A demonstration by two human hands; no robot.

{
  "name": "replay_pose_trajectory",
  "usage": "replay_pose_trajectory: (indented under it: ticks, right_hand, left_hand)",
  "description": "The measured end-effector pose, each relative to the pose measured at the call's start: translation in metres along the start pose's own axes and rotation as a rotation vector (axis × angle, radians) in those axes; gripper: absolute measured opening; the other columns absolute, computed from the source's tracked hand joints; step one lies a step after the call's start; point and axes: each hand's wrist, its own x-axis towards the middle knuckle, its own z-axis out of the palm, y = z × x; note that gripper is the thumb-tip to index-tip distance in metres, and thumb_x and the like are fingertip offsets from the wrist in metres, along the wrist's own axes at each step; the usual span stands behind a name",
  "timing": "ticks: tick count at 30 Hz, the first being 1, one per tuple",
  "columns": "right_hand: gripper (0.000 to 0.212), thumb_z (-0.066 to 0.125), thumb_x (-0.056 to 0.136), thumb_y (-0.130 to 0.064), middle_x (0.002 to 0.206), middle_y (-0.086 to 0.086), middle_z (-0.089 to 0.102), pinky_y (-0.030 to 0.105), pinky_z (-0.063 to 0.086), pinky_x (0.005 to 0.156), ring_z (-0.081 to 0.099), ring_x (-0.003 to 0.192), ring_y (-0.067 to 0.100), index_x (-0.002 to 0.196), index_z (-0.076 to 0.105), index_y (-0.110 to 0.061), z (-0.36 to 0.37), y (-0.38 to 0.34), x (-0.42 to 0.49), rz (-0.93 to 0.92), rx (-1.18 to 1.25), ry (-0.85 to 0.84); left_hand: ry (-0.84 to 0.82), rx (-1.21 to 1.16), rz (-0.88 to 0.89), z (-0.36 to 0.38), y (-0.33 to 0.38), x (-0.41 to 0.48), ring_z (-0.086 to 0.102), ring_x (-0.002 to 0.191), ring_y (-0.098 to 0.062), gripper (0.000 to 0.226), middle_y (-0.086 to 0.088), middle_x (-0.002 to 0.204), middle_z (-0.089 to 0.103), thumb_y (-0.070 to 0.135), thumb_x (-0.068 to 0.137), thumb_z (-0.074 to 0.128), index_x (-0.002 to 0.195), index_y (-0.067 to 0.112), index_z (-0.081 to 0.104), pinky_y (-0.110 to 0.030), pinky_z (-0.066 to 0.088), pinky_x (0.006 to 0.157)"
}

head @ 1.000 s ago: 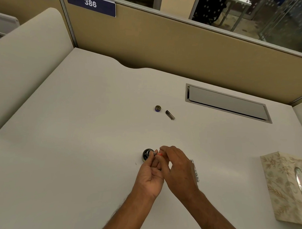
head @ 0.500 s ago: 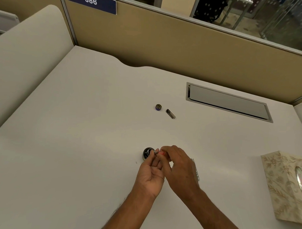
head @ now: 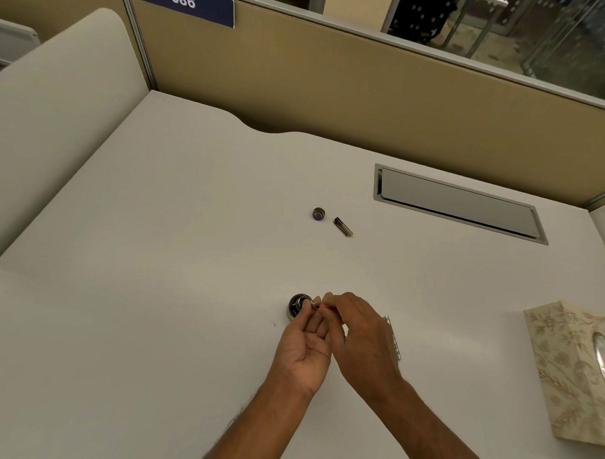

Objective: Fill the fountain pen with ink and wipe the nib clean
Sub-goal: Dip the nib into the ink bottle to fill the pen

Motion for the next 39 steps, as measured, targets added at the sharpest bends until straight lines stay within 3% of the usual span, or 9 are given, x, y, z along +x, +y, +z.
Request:
replay_pose_trajectory:
  ticks: [7, 12, 18, 23, 27, 31, 36, 39]
  right_hand:
    - [0.009, 0.068, 0.095, -0.023, 0.078, -0.008, 0.066, 0.035, 0.054, 0.058, 0.06, 0.071, 0.012, 0.087, 0.066, -0.019, 0.007, 0.0022, 0.0073, 0.024, -0.036, 0.026]
    - [0.006, 0.068, 0.094, -0.02, 0.089, -0.009, 0.07, 0.031, 0.057, 0.062, 0.065, 0.08, 0.01, 0.1, 0.07, -0.02, 0.0006, 0.0001, 0.0039, 0.018, -0.032, 0.01]
    - [0.007, 0.066, 0.095, -0.024, 0.078, -0.009, 0.065, 0.037, 0.054, 0.057, 0.06, 0.072, 0.012, 0.089, 0.067, -0.02, 0.0018, -0.0017, 0.0051, 0.025, -0.055, 0.006]
    - [0.006, 0.064, 0.097, -0.023, 0.09, -0.011, 0.069, 0.033, 0.056, 0.065, 0.064, 0.082, 0.009, 0.101, 0.067, -0.022, -0.0002, -0.004, 0.0045, 0.035, -0.017, -0.029]
    - [0.006, 0.066, 0.096, -0.017, 0.087, -0.01, 0.07, 0.034, 0.057, 0.063, 0.065, 0.078, 0.01, 0.092, 0.067, -0.021, 0.0028, -0.0033, 0.0055, 0.034, -0.016, 0.006]
    - [0.009, 0.068, 0.095, -0.023, 0.08, -0.008, 0.069, 0.035, 0.056, 0.06, 0.063, 0.071, 0.012, 0.087, 0.066, -0.019, 0.0058, -0.0025, 0.0076, 0.053, -0.031, 0.022]
    - [0.005, 0.068, 0.095, -0.022, 0.088, -0.009, 0.071, 0.031, 0.058, 0.066, 0.065, 0.08, 0.01, 0.1, 0.069, -0.02, 0.0014, -0.0027, 0.0072, 0.038, -0.007, -0.004]
    - [0.007, 0.067, 0.095, -0.015, 0.09, -0.008, 0.071, 0.034, 0.058, 0.066, 0.066, 0.081, 0.011, 0.1, 0.07, -0.019, 0.001, -0.0007, 0.007, 0.018, 0.002, -0.015]
  left_hand:
    - [0.004, 0.008, 0.011, 0.0031, -0.0002, -0.0003, 0.08, 0.072, -0.029, 0.023, -0.021, 0.088, 0.079, 0.015, 0.101, 0.058, 0.108, -0.005, 0.067, -0.033, 0.063, 0.052]
    - [0.008, -0.005, 0.002, 0.0056, -0.0002, -0.002, 0.079, 0.068, -0.03, 0.024, -0.023, 0.085, 0.078, 0.015, 0.101, 0.058, 0.111, -0.006, 0.065, -0.032, 0.061, 0.048]
    - [0.005, 0.024, 0.018, -0.0006, 0.0003, 0.0034, 0.08, 0.079, -0.029, 0.031, -0.021, 0.097, 0.079, 0.017, 0.1, 0.059, 0.124, -0.003, 0.064, -0.035, 0.064, 0.056]
    - [-0.006, 0.03, -0.003, 0.0029, -0.0007, -0.0007, 0.08, 0.073, -0.03, 0.033, -0.022, 0.088, 0.079, 0.017, 0.102, 0.057, 0.125, -0.005, 0.062, -0.035, 0.063, 0.052]
    - [-0.001, 0.015, 0.001, 0.0008, -0.0017, 0.001, 0.08, 0.077, -0.029, 0.044, -0.021, 0.095, 0.078, 0.016, 0.099, 0.06, 0.139, -0.002, 0.056, -0.034, 0.063, 0.055]
    - [0.002, 0.016, 0.01, 0.0014, -0.0015, 0.0011, 0.08, 0.076, -0.03, 0.044, -0.022, 0.095, 0.078, 0.017, 0.101, 0.058, 0.141, -0.002, 0.055, -0.034, 0.063, 0.054]
    - [-0.015, 0.006, -0.001, 0.0036, -0.0025, -0.0011, 0.08, 0.071, -0.03, 0.041, -0.022, 0.088, 0.078, 0.016, 0.102, 0.056, 0.139, -0.002, 0.056, -0.034, 0.062, 0.051]
    - [-0.009, -0.019, 0.004, 0.0023, -0.0025, 0.0019, 0.08, 0.075, -0.029, 0.048, -0.022, 0.096, 0.077, 0.017, 0.1, 0.059, 0.144, -0.001, 0.053, -0.032, 0.062, 0.052]
